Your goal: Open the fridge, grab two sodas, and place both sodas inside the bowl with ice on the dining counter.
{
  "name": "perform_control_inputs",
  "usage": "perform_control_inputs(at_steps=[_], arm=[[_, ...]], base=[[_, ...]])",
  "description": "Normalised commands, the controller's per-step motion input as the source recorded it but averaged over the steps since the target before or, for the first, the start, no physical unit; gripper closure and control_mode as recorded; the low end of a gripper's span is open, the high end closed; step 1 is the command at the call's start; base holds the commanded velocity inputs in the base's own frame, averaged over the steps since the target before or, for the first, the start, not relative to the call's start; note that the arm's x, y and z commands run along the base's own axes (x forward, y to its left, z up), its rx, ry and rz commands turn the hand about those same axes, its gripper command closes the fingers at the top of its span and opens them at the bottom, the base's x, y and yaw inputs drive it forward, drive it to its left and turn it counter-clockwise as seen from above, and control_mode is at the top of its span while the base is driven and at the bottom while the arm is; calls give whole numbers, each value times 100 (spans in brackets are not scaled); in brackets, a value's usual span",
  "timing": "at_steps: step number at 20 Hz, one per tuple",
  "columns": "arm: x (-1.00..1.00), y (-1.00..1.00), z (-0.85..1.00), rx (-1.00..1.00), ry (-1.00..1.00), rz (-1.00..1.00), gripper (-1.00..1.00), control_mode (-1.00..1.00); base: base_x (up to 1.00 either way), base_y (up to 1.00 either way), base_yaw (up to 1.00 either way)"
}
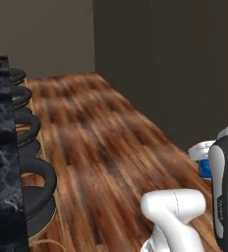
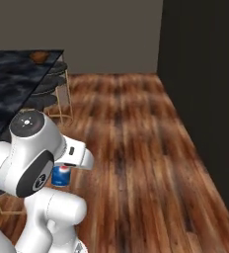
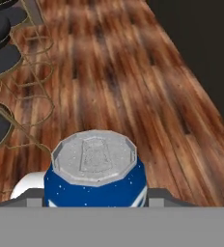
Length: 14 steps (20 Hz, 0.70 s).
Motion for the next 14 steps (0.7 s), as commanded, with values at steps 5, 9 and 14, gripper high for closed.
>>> perform_control_inputs(at_steps=[5, 9, 14], arm=[[0, 0, 0, 0, 0, 0, 100, 100], [0, 0, 0, 0, 0, 0, 100, 100], [0, 0, 0, 0, 0, 0, 100, 100]], base=[[100, -23, 34], [100, -34, 31], [100, -49, 27]])
